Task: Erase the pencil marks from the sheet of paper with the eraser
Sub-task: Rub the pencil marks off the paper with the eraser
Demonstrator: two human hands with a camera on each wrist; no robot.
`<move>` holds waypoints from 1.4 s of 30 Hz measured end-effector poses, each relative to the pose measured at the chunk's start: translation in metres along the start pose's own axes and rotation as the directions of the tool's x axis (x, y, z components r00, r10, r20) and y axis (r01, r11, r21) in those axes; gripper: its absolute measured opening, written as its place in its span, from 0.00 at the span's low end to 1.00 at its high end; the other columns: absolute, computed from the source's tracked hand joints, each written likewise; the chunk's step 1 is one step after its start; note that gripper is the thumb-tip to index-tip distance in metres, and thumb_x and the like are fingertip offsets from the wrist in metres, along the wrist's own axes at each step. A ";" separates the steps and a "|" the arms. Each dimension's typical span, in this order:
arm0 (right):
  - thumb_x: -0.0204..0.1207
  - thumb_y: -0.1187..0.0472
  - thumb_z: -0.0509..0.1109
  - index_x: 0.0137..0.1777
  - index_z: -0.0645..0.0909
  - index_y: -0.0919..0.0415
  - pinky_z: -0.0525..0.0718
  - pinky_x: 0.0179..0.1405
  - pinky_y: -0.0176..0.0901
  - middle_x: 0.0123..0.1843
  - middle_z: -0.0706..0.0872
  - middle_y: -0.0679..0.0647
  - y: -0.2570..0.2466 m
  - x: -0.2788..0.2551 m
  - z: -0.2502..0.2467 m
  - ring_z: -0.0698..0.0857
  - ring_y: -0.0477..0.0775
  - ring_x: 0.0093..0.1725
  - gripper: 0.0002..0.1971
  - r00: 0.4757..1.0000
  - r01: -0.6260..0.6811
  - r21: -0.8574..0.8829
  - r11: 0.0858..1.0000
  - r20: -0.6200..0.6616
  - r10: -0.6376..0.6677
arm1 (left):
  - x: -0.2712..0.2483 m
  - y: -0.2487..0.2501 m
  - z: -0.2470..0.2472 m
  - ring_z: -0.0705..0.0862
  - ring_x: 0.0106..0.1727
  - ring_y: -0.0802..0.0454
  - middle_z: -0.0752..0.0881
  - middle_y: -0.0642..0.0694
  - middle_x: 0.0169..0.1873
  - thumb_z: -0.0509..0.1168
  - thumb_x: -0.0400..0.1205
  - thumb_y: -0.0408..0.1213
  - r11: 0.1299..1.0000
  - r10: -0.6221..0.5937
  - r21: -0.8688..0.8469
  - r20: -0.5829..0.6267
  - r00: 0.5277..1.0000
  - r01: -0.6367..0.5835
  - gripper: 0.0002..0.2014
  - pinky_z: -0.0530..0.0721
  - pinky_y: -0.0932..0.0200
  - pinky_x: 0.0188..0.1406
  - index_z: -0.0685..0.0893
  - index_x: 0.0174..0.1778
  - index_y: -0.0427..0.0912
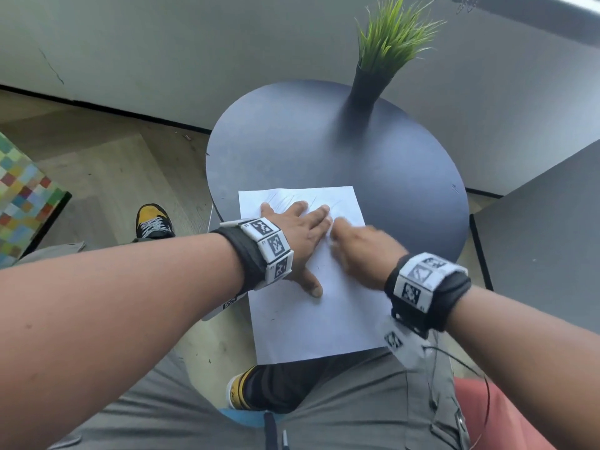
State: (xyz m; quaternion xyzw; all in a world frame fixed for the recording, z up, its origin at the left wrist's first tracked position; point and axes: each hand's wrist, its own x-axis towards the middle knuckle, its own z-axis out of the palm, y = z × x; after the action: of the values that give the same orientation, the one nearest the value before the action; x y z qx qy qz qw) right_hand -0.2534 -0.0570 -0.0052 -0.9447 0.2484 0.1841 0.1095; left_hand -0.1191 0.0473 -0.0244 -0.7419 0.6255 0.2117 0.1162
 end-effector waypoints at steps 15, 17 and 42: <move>0.82 0.59 0.55 0.52 0.60 0.57 0.72 0.36 0.50 0.42 0.77 0.57 -0.003 -0.004 -0.004 0.80 0.68 0.41 0.05 0.998 0.026 -0.042 0.999 -0.050 -0.028 | -0.003 0.001 -0.001 0.47 0.86 0.43 0.39 0.55 0.88 0.66 0.62 0.81 1.000 -0.011 0.028 -0.007 1.000 0.011 0.68 0.69 0.22 0.68 0.41 0.89 0.49; 0.81 0.61 0.56 0.54 0.61 0.55 0.71 0.35 0.49 0.41 0.75 0.53 -0.004 -0.010 0.001 0.83 0.67 0.43 0.06 0.993 0.112 -0.107 0.988 -0.016 -0.114 | -0.003 0.001 -0.001 0.47 0.86 0.42 0.39 0.55 0.88 0.66 0.62 0.81 1.000 -0.008 0.030 -0.013 1.000 0.009 0.68 0.69 0.22 0.68 0.41 0.89 0.49; 0.75 0.39 0.71 0.47 0.76 0.50 0.83 0.36 0.45 0.35 0.88 0.50 0.034 0.023 -0.027 0.85 0.51 0.33 0.16 0.998 -0.056 0.351 0.935 0.003 0.059 | 0.005 -0.027 -0.026 0.65 0.79 0.46 0.59 0.51 0.81 0.74 0.72 0.66 0.997 -0.003 -0.075 -0.114 0.993 -0.005 0.49 0.78 0.46 0.66 0.59 0.86 0.55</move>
State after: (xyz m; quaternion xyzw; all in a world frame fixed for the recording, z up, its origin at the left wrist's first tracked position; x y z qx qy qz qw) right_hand -0.2447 -0.1042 0.0063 -0.9031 0.3052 0.1363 0.2698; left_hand -0.0882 0.0365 -0.0063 -0.7563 0.6231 0.1924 0.0521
